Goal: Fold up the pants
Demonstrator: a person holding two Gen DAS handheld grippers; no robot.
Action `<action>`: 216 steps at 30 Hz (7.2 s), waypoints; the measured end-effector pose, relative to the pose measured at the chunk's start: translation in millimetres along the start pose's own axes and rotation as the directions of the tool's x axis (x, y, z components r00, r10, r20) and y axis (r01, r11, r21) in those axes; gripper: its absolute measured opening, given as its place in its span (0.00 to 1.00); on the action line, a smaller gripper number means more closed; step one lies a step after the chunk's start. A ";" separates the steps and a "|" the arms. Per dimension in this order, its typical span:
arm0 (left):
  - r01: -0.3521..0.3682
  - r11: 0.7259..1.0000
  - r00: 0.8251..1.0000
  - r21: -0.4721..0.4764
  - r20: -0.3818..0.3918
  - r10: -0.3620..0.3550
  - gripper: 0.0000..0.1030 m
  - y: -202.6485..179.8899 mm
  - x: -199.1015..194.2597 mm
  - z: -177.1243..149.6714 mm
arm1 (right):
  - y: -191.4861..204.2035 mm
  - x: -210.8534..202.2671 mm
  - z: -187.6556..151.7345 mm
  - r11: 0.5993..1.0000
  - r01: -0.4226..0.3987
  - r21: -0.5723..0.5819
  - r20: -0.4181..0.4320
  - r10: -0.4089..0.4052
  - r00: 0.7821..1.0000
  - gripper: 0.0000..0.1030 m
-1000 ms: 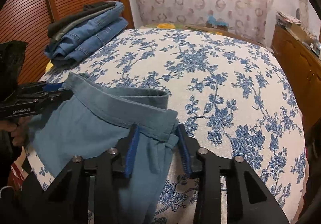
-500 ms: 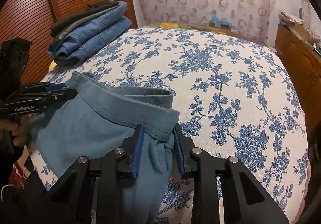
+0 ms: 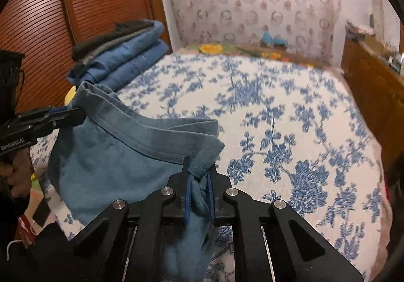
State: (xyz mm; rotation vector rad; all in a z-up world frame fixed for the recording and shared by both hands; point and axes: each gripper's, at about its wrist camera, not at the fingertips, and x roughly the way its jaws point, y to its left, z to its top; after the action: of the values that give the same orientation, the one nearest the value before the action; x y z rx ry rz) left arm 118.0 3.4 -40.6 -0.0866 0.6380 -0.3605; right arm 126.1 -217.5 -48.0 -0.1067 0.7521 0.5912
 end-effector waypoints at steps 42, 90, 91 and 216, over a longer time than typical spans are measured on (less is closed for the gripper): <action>-0.108 0.993 0.969 0.054 0.228 0.093 0.12 11.6 -97.2 61.6 | 52.7 -67.8 96.4 0.987 0.012 -0.163 0.231 0.027 0.973 0.07; -0.355 0.846 0.832 -0.399 0.278 0.480 0.12 220.6 -65.0 70.7 | 199.4 182.2 336.7 0.838 -0.045 -0.544 0.226 0.198 0.954 0.07; -0.363 0.841 0.830 -0.402 0.270 0.487 0.12 220.5 -63.2 66.9 | 204.3 185.7 336.2 0.837 -0.049 -0.546 0.221 0.200 0.954 0.07; -0.274 0.961 0.955 -0.042 0.104 0.276 0.68 -61.4 -100.0 33.3 | 47.4 -146.8 43.1 0.970 0.215 0.113 0.256 -0.238 0.937 0.88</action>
State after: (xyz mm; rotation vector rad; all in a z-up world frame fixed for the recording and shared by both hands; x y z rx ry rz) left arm 44.9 -19.5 54.3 -0.0416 0.5378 -0.0770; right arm 42.1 -233.8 87.4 -0.0338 0.4915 0.3436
